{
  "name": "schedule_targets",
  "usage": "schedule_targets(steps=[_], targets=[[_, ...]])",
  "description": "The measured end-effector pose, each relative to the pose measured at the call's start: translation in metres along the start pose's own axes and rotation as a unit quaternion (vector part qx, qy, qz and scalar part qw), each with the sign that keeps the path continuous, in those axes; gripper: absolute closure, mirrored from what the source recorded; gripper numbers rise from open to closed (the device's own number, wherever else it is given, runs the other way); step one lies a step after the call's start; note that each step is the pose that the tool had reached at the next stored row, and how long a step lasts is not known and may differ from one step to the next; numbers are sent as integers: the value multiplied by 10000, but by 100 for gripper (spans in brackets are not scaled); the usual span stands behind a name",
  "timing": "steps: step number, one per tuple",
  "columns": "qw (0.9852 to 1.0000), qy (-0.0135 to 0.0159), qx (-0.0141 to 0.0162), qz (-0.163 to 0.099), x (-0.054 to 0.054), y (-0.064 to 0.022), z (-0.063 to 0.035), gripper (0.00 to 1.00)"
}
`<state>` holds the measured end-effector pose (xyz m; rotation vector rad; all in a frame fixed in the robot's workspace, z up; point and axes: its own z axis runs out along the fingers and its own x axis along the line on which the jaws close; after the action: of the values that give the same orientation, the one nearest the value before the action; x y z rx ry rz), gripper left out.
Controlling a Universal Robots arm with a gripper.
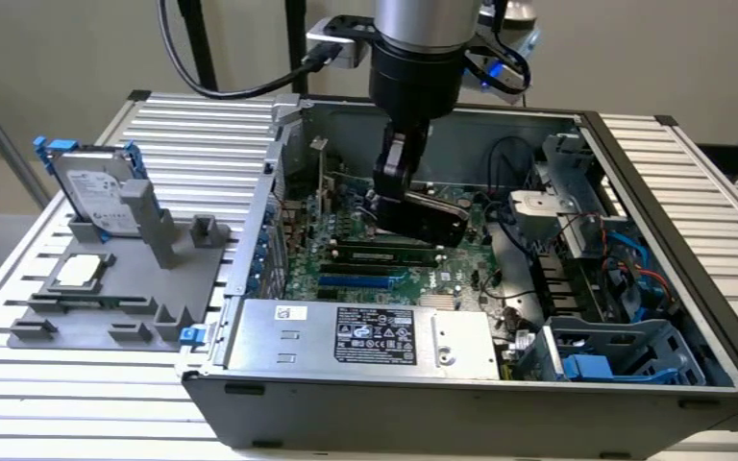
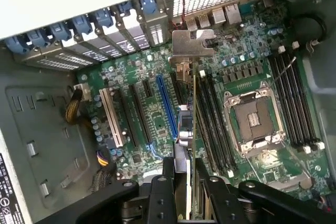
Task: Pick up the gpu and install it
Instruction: 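Insert the gpu into the slot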
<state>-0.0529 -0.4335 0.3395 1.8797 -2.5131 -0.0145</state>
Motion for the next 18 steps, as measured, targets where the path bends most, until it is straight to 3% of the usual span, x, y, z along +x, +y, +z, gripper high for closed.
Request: schedule_targets(steps=[4,8,18], targets=[[9994,3,-1,-360,0,0,30,100],[9977,6,-2,-683,1,0,57,100],[9964,7,-2,-853,70,38,173,100]])
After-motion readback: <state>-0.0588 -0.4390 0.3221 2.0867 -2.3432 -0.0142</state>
